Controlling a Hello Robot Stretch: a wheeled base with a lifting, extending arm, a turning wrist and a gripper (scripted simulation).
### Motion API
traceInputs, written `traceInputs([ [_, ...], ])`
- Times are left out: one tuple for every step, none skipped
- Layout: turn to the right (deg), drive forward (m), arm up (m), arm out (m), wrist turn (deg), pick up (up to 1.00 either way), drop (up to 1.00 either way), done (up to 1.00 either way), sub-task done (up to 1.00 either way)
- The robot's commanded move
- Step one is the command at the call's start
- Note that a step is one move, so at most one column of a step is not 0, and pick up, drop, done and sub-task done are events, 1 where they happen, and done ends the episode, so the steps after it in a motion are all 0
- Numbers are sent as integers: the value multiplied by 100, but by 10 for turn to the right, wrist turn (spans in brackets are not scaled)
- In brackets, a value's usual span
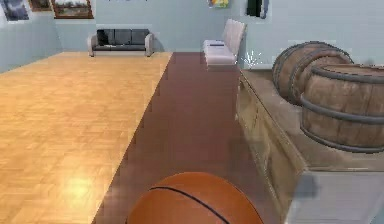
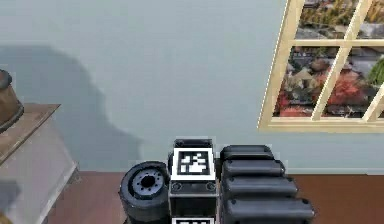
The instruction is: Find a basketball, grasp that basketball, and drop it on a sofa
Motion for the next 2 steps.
traceInputs([
  [0, 100, 0, 0, 0, 0, 0, 0, 0],
  [0, 100, 0, 0, 0, 0, 0, 0, 0],
])
